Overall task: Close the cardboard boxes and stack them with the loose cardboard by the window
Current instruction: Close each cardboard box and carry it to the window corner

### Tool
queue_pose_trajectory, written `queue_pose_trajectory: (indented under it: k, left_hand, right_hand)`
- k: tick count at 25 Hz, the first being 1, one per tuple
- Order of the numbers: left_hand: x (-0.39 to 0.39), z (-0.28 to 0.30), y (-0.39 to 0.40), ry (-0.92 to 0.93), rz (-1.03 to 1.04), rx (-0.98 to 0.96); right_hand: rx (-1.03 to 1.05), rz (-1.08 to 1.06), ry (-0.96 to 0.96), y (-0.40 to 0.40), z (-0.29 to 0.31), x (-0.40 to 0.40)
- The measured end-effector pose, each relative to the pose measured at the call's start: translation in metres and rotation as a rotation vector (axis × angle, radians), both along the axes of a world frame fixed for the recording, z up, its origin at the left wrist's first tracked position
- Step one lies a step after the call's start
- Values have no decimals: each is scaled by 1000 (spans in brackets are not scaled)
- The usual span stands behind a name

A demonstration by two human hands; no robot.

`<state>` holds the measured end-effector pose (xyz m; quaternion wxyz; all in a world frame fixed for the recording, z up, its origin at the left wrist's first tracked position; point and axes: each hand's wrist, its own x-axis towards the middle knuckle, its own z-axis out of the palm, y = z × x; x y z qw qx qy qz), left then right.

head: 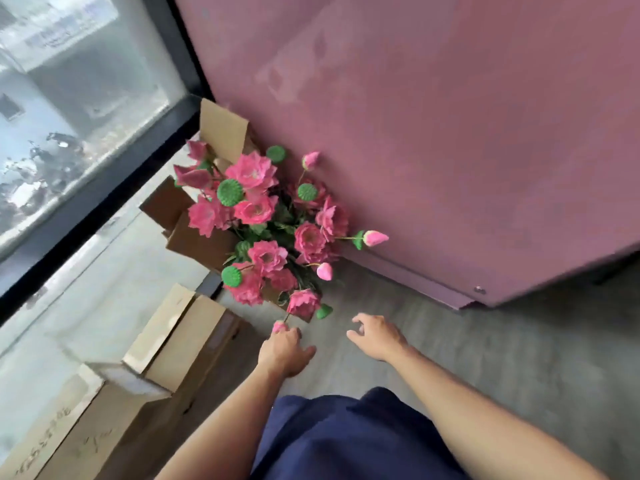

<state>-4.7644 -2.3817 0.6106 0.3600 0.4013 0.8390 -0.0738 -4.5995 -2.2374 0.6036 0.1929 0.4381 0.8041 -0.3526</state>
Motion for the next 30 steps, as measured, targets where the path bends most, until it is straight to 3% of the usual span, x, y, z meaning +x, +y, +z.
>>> queue_pose_trajectory:
  k: [9,18,25,30]
  left_hand:
    - [139,34,217,7,-575,-8]
    - [302,14,406,17,-1244,-64]
    - [483,11,492,-143,-1340,-19]
    - [587,-2,544,-83,-1443,-52]
  right_hand:
    - [-16,-494,-81,107,10,180]
    - [-46,-1088,-145,165,22,328]
    - [-119,-1489,-136,181,22,446]
    - [-154,-1487,-179,233,5,550]
